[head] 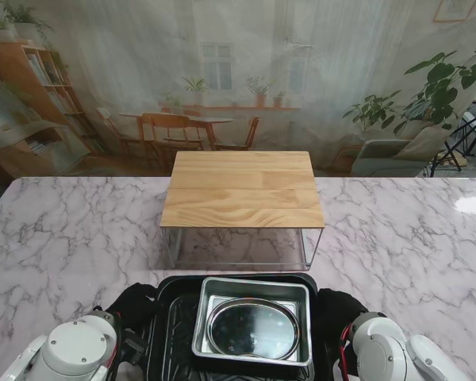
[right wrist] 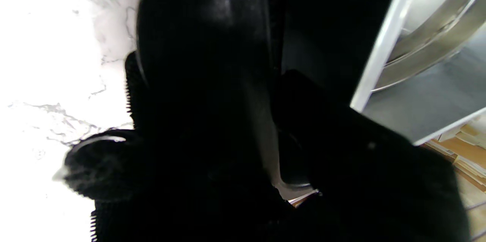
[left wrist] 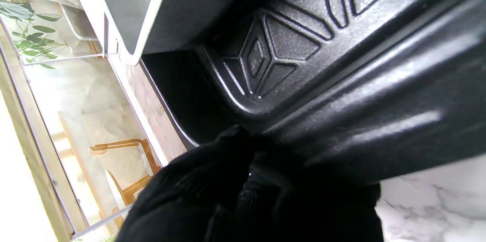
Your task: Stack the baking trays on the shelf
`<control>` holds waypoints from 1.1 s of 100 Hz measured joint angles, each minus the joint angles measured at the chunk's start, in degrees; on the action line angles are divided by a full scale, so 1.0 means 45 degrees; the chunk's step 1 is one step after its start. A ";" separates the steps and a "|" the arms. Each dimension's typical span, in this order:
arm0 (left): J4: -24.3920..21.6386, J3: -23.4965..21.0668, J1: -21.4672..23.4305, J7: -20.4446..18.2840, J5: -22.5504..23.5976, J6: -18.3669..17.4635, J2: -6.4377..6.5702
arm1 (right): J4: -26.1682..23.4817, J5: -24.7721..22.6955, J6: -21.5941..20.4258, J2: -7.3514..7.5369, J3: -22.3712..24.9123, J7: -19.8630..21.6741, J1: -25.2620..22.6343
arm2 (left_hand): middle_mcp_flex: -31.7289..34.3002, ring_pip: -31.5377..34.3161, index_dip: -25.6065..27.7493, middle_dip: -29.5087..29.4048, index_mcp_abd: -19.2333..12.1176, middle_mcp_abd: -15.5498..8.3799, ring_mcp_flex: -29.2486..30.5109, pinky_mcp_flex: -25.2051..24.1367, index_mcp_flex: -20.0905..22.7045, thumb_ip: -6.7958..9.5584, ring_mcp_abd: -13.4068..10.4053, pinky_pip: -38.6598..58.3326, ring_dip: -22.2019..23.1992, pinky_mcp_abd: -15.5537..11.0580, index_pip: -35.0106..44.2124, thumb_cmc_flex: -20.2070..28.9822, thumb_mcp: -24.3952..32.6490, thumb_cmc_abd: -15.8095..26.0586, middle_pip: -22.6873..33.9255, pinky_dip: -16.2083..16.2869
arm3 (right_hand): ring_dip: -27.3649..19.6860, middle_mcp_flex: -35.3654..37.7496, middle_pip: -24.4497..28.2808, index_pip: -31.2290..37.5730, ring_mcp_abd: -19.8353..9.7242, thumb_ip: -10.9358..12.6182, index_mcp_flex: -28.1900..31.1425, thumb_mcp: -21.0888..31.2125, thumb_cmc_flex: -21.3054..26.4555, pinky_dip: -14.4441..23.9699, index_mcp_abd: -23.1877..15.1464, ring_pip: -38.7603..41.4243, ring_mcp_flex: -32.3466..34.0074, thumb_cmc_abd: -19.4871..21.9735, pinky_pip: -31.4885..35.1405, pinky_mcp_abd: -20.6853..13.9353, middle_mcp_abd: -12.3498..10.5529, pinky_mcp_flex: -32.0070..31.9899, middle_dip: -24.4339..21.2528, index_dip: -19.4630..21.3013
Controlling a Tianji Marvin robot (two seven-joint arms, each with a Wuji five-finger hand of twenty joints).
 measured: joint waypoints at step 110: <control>-0.1795 -0.0819 0.0306 -0.0536 -0.0547 -0.0034 0.0257 | -0.2524 -0.0998 -0.0371 0.0416 0.1440 0.2853 -0.0045 | 0.0178 -0.0093 0.0293 0.0259 0.2399 0.1452 -0.0158 0.0038 0.0115 0.0000 0.1227 0.0296 0.0117 0.1160 0.0217 0.0011 0.0155 0.0016 -0.0132 -0.0168 | 0.0067 0.0014 0.0003 -0.0307 0.0841 -0.0166 0.0002 0.0865 0.0005 0.0129 0.2272 0.0006 -0.0001 -0.0121 0.0310 0.0857 0.1141 0.0003 0.0000 -0.0322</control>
